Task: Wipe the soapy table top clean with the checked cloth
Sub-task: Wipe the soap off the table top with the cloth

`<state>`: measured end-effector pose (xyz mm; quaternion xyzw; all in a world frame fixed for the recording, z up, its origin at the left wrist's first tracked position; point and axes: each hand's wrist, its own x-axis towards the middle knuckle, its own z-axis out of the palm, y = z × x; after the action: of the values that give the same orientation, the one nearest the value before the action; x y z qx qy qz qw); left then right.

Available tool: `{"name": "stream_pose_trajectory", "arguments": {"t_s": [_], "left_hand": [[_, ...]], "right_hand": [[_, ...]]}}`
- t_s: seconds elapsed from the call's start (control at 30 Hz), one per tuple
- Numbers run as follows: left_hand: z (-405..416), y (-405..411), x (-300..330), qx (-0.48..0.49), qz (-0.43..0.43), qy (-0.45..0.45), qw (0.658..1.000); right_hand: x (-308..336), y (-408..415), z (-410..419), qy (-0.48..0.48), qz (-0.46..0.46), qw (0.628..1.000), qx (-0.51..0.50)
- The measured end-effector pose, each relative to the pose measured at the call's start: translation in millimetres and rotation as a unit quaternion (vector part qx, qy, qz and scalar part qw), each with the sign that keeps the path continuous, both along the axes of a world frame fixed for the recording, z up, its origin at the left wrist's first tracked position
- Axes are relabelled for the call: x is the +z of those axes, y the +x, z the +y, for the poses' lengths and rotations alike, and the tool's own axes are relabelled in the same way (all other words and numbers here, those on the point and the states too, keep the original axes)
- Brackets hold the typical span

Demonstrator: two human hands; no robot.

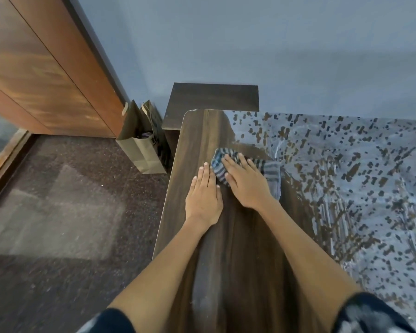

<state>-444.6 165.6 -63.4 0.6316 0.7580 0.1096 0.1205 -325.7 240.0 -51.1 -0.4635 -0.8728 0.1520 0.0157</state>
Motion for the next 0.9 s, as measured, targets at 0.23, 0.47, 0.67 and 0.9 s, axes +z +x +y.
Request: {"name": "stream_pose_trajectory", "arguments": {"t_s": [0.23,0.47,0.67,0.9], "left_hand": [[29.4,-6.9,-2.7,-0.004,0.006,0.0,1.0],[52.6,-1.2,-5.2,0.027,0.002,0.028,0.999],[49.1,8.2,-9.6,0.064,0.005,0.054,0.996],[61.6,-4.5,-5.7,-0.035,0.05,0.021,0.998]], "right_hand": [[-2.1,50.8,-10.3,0.032,-0.014,0.998,-0.045],[-3.4,-0.3,84.3,0.014,-0.033,0.992,-0.118],[-4.5,5.8,47.4,0.04,-0.012,0.999,0.035],[-3.9,46.3,87.0,0.052,-0.052,0.996,-0.045]]}}
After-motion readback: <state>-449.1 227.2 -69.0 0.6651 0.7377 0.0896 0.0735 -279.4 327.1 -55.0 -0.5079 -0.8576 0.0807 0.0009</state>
